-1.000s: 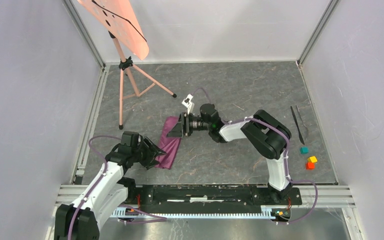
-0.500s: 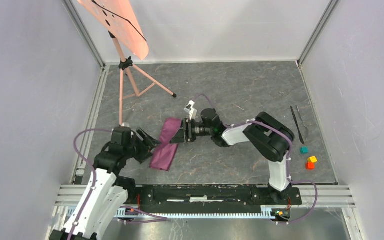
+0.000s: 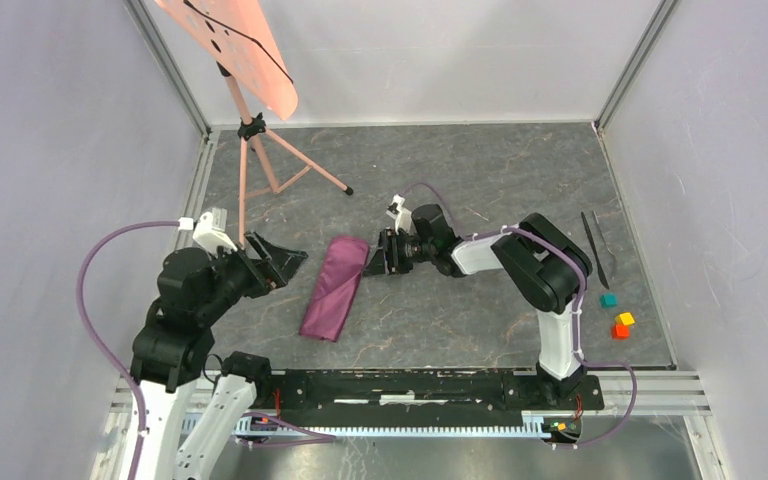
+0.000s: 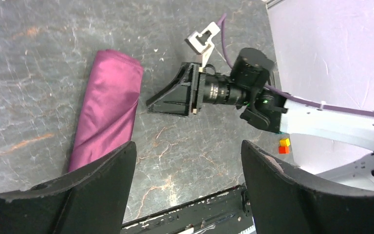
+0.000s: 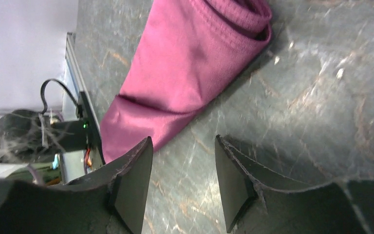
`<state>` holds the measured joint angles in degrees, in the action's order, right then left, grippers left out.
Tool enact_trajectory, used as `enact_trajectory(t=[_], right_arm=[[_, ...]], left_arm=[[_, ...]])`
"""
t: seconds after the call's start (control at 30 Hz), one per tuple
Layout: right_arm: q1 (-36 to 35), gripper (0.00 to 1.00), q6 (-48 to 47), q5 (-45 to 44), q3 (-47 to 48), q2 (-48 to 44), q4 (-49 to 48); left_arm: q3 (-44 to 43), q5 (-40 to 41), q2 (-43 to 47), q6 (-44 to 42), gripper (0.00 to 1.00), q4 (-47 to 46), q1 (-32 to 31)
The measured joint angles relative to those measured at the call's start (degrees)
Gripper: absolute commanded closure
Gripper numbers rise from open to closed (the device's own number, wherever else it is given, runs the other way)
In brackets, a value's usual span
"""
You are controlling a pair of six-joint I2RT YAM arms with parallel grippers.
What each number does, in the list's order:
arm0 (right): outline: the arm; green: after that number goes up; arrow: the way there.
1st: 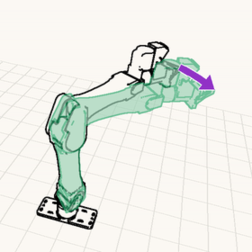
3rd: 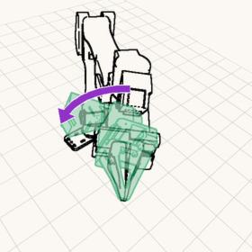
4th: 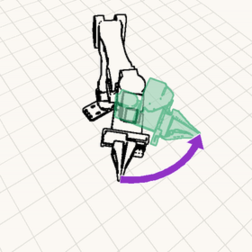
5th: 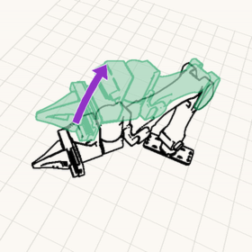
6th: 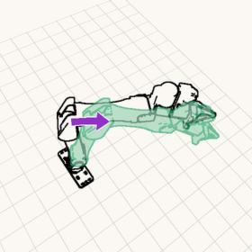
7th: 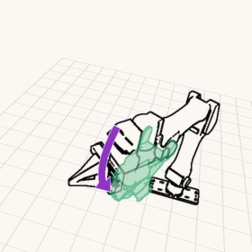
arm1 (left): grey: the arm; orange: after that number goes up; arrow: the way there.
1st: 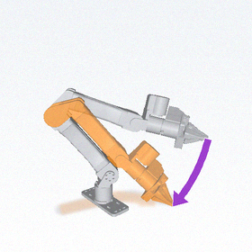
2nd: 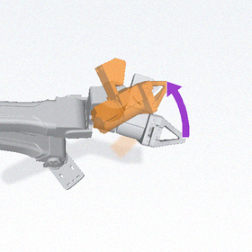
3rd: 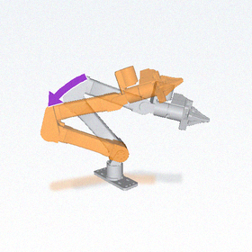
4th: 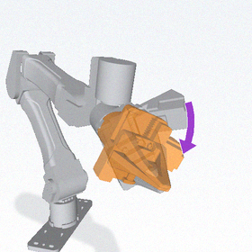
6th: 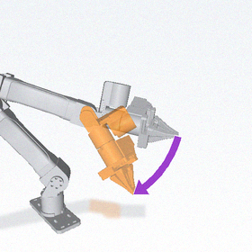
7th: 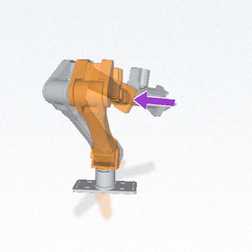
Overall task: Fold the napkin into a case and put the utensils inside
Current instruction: Move the smaller rectangle folded napkin to the corner of the board.
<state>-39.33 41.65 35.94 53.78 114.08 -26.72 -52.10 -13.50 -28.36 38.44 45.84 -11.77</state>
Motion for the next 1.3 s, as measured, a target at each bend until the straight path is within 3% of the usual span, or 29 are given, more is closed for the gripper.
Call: enact_trajectory(t=[0.27,0.5,0.7,0.9,1.0,1.1,1.2,1.3], right_arm=[[-3.2,0.57,-0.5,-0.4,6.8,5.6,-0.5],[-8.0,0.58,-0.4,-1.7,15.6,11.5,0.3],[-9.7,0.33,-2.1,-2.4,17.6,11.0,4.2],[-7.5,0.16,-17.9,-14.7,17.6,-2.1,25.3],[-4.1,0.09,-27.5,-28.0,14.9,-12.8,33.4],[2.4,0.10,-35.7,-44.4,9.4,-23.3,37.8],[14.1,0.11,-37.6,-56.1,4.7,-28.9,41.5],[27.2,0.12,-34.9,-59.8,0.8,-30.7,43.4]], left_arm=[[-4.0,1.2,3.0,-3.1,0.12,2.9,0.0],[-4.5,1.4,3.0,-4.6,0.11,5.1,0.0],[-4.5,1.4,3.0,-5.5,0.05,5.1,0.0],[-4.5,0.3,3.0,-6.7,0.00,4.9,0.0],[-4.3,-1.8,3.0,-6.8,0.00,3.6,0.0],[-3.5,-3.9,2.9,-6.8,0.00,1.5,0.0],[-2.6,-6.4,2.1,-6.8,0.00,0.0,0.0],[-2.4,-8.9,0.2,-6.8,0.00,-1.0,0.0]])
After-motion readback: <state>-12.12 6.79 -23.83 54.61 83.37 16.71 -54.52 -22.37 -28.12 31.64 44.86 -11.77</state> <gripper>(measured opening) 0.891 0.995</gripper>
